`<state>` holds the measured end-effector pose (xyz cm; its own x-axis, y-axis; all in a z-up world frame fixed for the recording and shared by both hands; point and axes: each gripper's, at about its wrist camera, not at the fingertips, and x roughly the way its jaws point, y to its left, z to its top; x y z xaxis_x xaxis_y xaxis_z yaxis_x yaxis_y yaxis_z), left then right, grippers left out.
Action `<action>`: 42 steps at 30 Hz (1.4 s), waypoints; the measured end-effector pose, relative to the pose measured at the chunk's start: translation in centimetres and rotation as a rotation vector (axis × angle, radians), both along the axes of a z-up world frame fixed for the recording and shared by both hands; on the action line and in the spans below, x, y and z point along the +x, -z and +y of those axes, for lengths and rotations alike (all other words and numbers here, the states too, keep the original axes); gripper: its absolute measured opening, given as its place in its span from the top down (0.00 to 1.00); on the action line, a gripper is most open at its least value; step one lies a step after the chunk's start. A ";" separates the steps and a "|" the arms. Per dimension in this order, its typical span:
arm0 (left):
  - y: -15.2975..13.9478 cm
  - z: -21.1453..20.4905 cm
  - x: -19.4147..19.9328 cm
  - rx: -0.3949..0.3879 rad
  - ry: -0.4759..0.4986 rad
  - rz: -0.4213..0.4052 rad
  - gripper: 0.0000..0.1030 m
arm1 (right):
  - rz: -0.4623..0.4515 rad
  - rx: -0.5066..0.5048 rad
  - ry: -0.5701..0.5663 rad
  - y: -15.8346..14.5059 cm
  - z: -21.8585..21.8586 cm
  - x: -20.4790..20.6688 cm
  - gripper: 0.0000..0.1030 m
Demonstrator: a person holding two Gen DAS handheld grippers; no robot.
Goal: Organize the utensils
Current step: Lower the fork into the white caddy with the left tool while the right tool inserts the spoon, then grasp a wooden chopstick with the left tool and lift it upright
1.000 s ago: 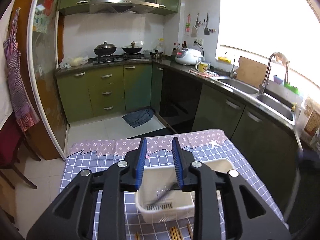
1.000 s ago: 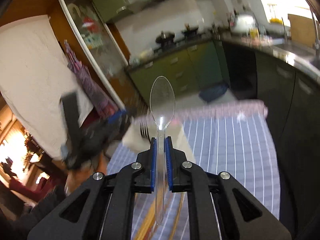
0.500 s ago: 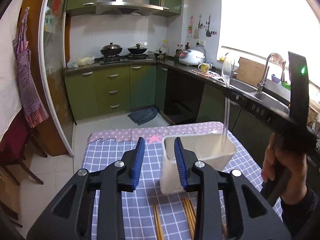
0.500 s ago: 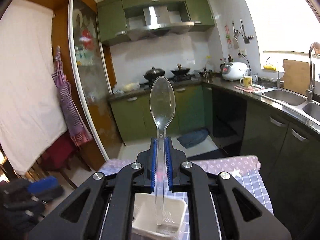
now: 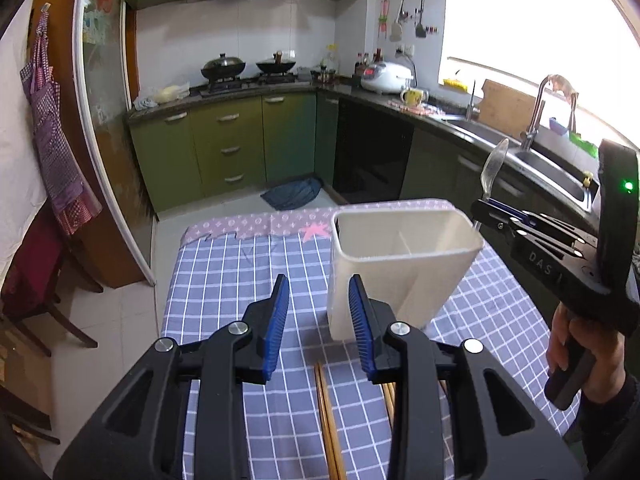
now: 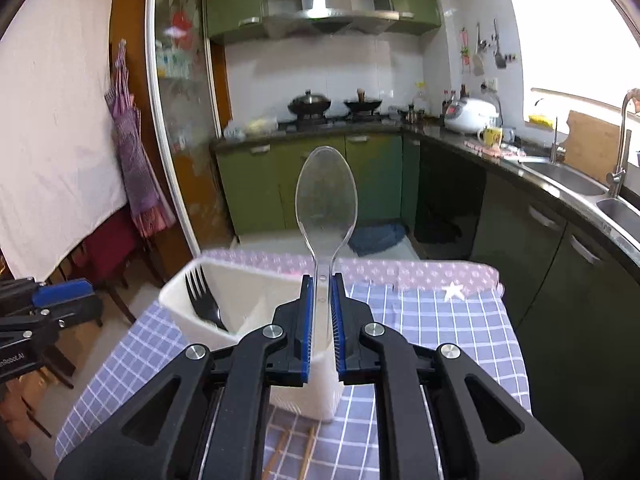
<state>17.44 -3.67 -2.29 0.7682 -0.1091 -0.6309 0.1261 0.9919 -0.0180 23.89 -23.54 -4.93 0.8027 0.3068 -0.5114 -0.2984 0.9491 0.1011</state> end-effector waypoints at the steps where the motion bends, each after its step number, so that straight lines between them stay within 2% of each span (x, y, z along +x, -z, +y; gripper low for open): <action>1: 0.1 -0.1 -0.1 0.007 0.000 0.008 0.71 | 0.005 -0.005 -0.001 0.2 0.0 -0.1 0.89; 3: 0.3 -0.1 -0.4 0.010 0.002 0.014 0.71 | 0.012 -0.017 -0.008 0.4 0.2 -0.2 0.88; 7: 0.4 -0.2 -0.6 0.020 0.004 0.029 0.71 | 0.003 -0.009 -0.014 0.2 0.2 -1.1 0.68; 10: 0.6 -0.2 -0.6 0.023 0.008 0.053 0.71 | -0.017 -0.003 -0.014 -0.8 -0.3 -1.9 0.59; 15: 2.4 0.0 -0.2 0.035 0.014 0.161 0.70 | 0.002 0.027 -0.014 -2.3 -2.0 -3.9 0.59; 20: 6.4 0.2 0.6 0.058 0.006 0.360 0.70 | 0.156 0.019 -0.031 -1.0 -4.1 -4.7 0.59; 21: 7.5 0.2 0.9 0.055 0.005 0.409 0.72 | 0.193 0.015 -0.033 -0.3 -4.5 -4.7 0.59; 22: 8.4 0.2 1.2 0.050 0.005 0.450 0.80 | 0.230 0.006 -0.029 0.5 -5.1 -4.8 0.59; 23: 9.0 0.4 1.4 0.048 0.005 0.473 0.84 | 0.248 -0.005 -0.022 1.1 -5.5 -4.9 0.59; 25: 10.6 0.3 1.9 0.041 -0.004 0.529 0.86 | 0.283 -0.024 -0.014 2.3 -6.1 -5.1 0.59; 29: 12.3 0.3 2.6 0.045 -0.014 0.591 0.89 | 0.345 -0.030 -0.023 4.2 -7.0 -5.3 0.59; 36: 14.4 0.6 3.4 0.026 -0.013 0.675 0.91 | 0.391 -0.037 -0.061 5.8 -6.1 -5.1 0.57; 42: 14.6 0.1 2.9 0.034 0.012 0.676 0.91 | 0.406 -0.037 -0.075 6.2 -5.5 -5.0 0.57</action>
